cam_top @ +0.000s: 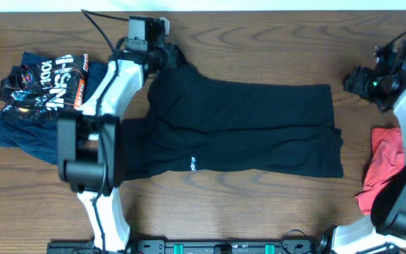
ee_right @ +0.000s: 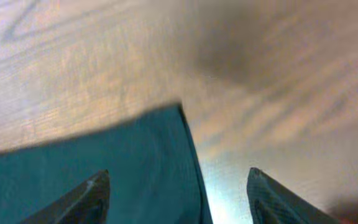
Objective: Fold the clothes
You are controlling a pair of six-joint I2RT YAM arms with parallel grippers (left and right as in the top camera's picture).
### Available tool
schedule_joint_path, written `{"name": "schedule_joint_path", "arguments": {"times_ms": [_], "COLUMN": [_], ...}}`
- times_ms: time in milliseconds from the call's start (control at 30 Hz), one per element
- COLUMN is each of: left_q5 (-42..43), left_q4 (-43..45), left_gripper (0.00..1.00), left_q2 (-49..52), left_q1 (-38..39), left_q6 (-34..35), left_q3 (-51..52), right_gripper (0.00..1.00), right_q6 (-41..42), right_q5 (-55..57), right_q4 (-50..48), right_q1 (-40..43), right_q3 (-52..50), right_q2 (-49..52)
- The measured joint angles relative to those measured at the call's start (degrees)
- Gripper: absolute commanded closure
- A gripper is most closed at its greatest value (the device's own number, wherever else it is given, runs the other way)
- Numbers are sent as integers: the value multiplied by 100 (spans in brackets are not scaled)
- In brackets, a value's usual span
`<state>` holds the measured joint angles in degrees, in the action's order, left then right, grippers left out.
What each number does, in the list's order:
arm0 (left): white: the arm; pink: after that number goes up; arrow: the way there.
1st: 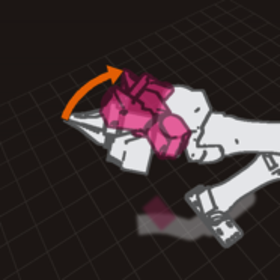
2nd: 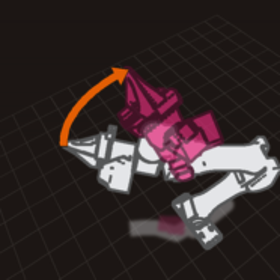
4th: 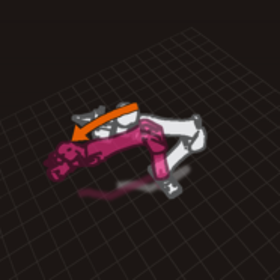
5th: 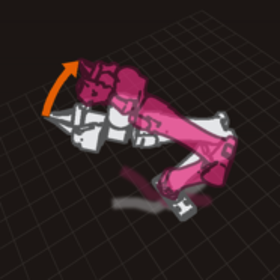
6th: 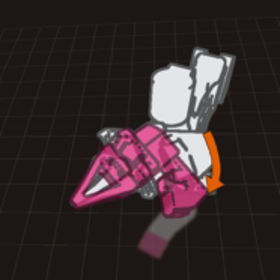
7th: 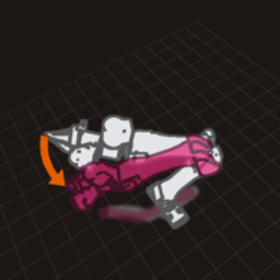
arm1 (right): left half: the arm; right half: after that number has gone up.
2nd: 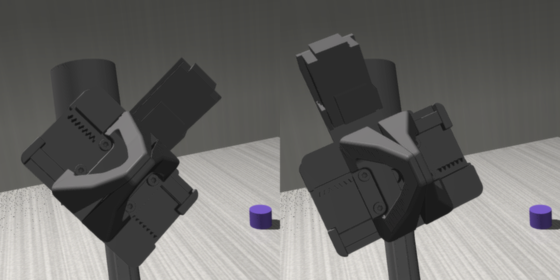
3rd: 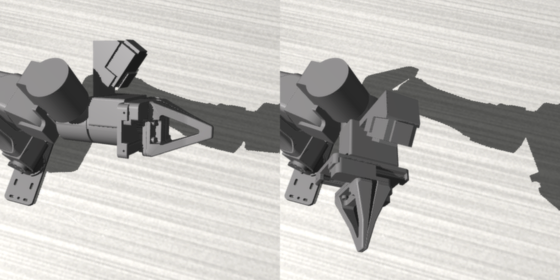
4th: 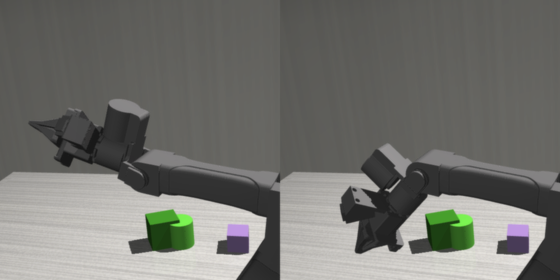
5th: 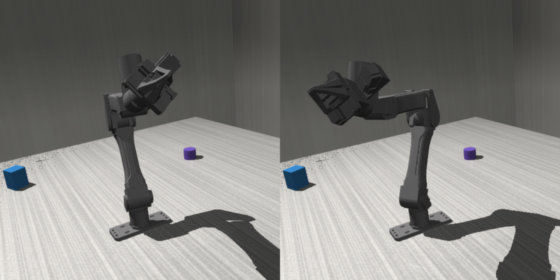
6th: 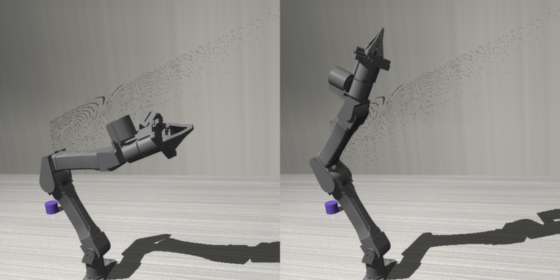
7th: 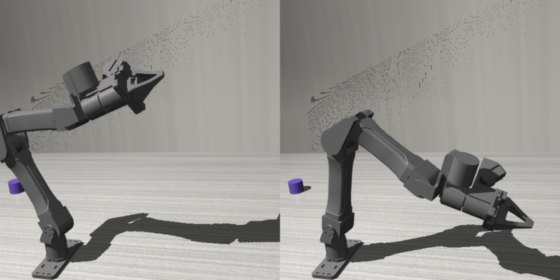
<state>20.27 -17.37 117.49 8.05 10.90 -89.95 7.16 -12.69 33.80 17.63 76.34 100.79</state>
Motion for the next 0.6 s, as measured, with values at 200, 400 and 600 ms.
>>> {"name": "schedule_joint_path", "arguments": {"times_ms": [200, 400, 600], "left_q5": [13, 15, 13], "left_q4": [-490, -664, -671], "left_gripper": [94, 94, 94], "left_q2": [-177, -144, -144], "left_q1": [4, 4, 4], "left_q6": [28, 70, 87], "left_q3": [-37, -37, -37], "right_gripper": [21, 27, 83], "right_q6": [-94, -170, -184], "right_q5": [28, -55, -85], "right_q4": [-1338, -1998, -1969], "right_q1": [-291, -514, -579], "right_q3": [2, 0, 4], "right_q2": [1161, 1958, 1987]}}
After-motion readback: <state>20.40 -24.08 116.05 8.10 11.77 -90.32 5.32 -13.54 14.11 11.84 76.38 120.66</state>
